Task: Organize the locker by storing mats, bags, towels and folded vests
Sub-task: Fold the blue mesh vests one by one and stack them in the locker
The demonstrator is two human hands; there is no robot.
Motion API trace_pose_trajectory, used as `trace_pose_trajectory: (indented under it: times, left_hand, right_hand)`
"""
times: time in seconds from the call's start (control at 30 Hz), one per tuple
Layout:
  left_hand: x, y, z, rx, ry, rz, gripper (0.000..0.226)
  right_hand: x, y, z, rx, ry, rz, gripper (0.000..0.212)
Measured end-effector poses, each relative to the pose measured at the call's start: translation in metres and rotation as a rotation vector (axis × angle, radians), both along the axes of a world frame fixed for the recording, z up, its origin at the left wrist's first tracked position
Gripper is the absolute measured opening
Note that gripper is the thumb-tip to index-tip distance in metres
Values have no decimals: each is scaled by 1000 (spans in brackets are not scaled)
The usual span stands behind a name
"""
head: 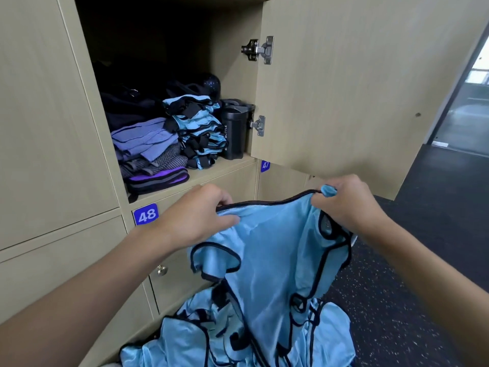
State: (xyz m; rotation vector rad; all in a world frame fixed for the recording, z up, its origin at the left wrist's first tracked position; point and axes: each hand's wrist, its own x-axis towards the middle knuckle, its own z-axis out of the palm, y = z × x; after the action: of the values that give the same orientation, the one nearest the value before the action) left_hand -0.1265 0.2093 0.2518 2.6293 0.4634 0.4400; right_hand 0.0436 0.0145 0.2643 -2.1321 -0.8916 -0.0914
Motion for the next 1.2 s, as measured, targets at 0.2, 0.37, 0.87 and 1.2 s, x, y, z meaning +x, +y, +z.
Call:
trace_pose_trajectory:
  times: [0.2,0.37,0.87,1.2]
  left_hand:
    - [-2,-22,20,-19,-55,-135,10]
    - [-4,-32,27,-87,-44,-231,9]
    - [-14,-20,41,-343,-231,-162,7]
    - [-17,-24,38,-389,-181,-192,37]
  right_hand:
    - [-37,9,4,-214,196,461,59]
    - [-48,24,-9,-160,234,587,29]
    - [-44,10,13,33,392,532,22]
    - [-47,17,12,293,331,416,15]
